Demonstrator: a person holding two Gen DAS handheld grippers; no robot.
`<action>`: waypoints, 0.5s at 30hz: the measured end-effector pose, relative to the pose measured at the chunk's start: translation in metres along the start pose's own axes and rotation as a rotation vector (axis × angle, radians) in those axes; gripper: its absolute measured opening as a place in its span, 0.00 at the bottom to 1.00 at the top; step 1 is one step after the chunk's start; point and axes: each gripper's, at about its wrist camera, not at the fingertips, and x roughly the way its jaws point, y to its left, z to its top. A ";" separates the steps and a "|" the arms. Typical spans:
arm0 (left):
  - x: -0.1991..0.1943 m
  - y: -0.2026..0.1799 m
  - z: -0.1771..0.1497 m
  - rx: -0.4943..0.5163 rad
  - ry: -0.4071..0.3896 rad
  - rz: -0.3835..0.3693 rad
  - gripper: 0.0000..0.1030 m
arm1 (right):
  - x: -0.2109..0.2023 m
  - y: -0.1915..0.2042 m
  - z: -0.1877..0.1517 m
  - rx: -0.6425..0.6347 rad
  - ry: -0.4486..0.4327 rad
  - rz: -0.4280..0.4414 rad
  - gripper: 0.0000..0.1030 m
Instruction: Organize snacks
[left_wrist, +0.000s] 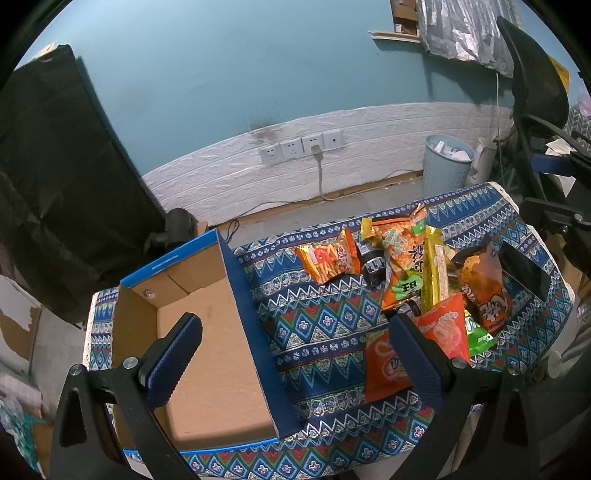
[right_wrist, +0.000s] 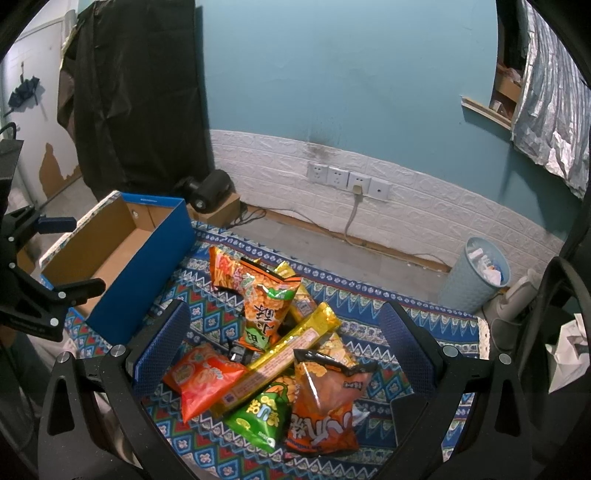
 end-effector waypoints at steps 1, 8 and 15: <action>0.000 0.000 0.000 0.001 0.001 0.000 0.99 | 0.000 0.000 0.000 0.000 0.000 0.000 0.97; 0.001 -0.004 -0.001 0.013 0.006 -0.002 0.99 | 0.000 0.000 0.000 0.000 0.000 0.000 0.97; 0.003 -0.006 -0.001 0.026 0.010 0.001 0.99 | -0.001 -0.001 0.000 0.001 -0.001 0.000 0.97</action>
